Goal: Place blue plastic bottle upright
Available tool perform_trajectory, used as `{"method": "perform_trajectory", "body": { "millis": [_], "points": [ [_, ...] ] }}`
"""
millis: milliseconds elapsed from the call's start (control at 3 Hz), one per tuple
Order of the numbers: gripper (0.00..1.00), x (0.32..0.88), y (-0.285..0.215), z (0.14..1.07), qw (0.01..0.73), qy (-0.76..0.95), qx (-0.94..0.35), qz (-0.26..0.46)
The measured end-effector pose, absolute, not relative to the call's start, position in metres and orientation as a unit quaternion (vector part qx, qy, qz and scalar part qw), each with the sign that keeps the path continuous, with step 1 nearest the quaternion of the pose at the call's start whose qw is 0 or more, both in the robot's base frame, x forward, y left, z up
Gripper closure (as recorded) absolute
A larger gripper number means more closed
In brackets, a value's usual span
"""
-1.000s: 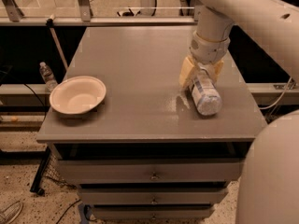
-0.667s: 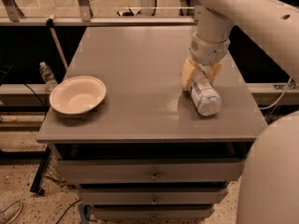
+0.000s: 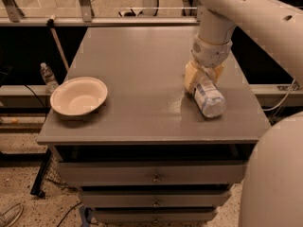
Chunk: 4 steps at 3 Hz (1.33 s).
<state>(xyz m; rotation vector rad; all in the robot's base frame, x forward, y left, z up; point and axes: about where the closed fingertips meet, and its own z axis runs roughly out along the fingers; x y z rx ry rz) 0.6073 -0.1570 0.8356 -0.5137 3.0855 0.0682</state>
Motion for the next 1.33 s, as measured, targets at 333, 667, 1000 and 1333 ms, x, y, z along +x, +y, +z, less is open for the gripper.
{"method": "perform_trajectory", "body": {
  "millis": [333,667,1000,1333],
  "points": [
    [1.0,0.611,-0.157,0.845,0.032,0.98,-0.196,0.026],
    [1.0,0.612,-0.16,0.87,0.106,0.955,-0.272,0.04],
    [1.0,0.609,-0.163,0.891,0.172,0.929,-0.324,0.047],
    [1.0,0.603,-0.164,0.906,0.246,0.898,-0.358,0.07]
  ]
}}
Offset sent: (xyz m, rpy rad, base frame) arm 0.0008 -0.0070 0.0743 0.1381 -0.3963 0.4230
